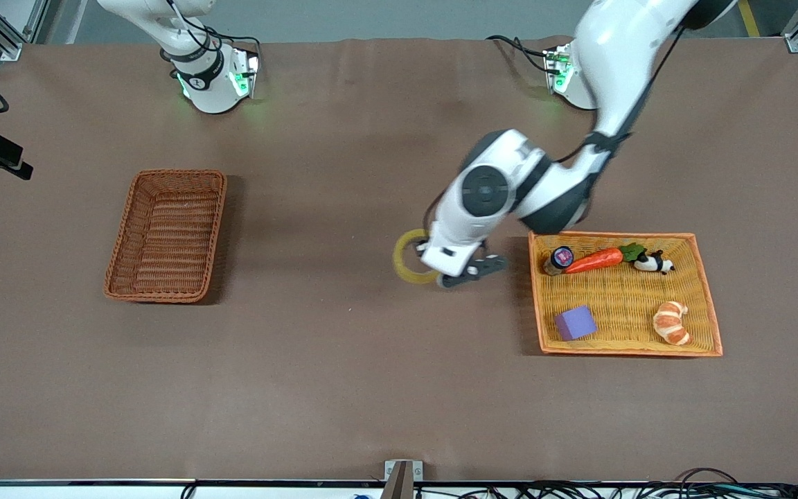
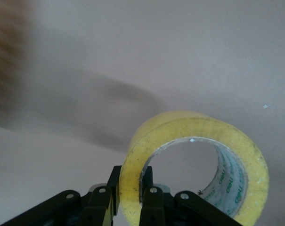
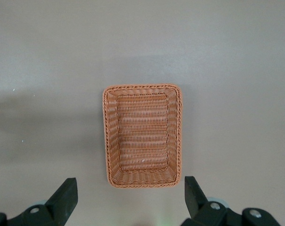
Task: Move tape to another basket
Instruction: 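Carry the tape roll with the left gripper toward the table middle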
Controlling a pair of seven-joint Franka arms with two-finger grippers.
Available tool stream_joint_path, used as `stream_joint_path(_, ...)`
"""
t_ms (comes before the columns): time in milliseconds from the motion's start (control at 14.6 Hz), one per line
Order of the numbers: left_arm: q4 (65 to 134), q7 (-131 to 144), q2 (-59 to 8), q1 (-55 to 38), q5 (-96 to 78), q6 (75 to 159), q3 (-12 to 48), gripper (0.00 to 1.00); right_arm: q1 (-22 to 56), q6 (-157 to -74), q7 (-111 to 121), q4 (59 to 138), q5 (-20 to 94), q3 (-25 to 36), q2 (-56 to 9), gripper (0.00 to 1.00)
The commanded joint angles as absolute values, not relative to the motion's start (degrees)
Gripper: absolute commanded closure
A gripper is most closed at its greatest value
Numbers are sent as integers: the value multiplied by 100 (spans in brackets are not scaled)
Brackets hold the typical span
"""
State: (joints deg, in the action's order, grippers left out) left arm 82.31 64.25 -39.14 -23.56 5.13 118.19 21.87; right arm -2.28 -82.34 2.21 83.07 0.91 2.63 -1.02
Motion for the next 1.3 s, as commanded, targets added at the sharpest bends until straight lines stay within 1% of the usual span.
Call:
stream_joint_path(0,7603,7029,-4551,-3030,624,12380,1794,100,-202,-8165,281,8218,114,290,-132,0)
stream_joint_path(68,7603,7144,-4692,-3189,633,12706,1767,100,-202,-8139,281,8218,114,290,-132,0)
stream_joint_path(342,7436,7207,-5185,-3726,624,13235,1521,99,-202,-8130,264,8218,114,290,-132,0)
stream_joint_path(478,7427,7373,-5361,-3849,633,13560,1503,96,-202,-8147,264,8209,114,299,-132,0)
stream_joint_path(547,7427,7374,-5387,-3911,633,13605,1399,77,-202,-8139,264,8218,114,299,-132,0)
stream_joint_path(615,7427,7374,-5379,-3946,624,13597,1302,47,-202,-8121,255,8218,114,299,-132,0)
stream_joint_path(683,7435,7374,-5362,-3946,633,13597,1292,15,-202,-8121,246,8218,140,290,-132,0)
stream_joint_path(752,7427,7365,-5318,-3929,633,13571,1292,0,-167,-8138,229,8218,184,264,-141,0)
stream_joint_path(820,7427,7357,-5213,-3885,650,13475,1275,0,-36,-8147,220,8218,193,220,-141,0)
stream_joint_path(888,7427,7313,-4960,-3841,737,13178,1214,0,148,-8156,185,8226,193,202,-149,0)
stream_joint_path(1025,7427,6990,-4389,-3788,940,12240,863,0,439,-8296,19,8227,193,-7,-385,0)
stream_joint_path(1161,7453,6550,-3704,-3456,967,11657,756,0,501,-8690,-436,8383,185,-516,-658,0)
stream_joint_path(1230,7453,6513,-3483,-3245,984,11376,756,0,518,-9145,-901,8585,176,-832,-772,0)
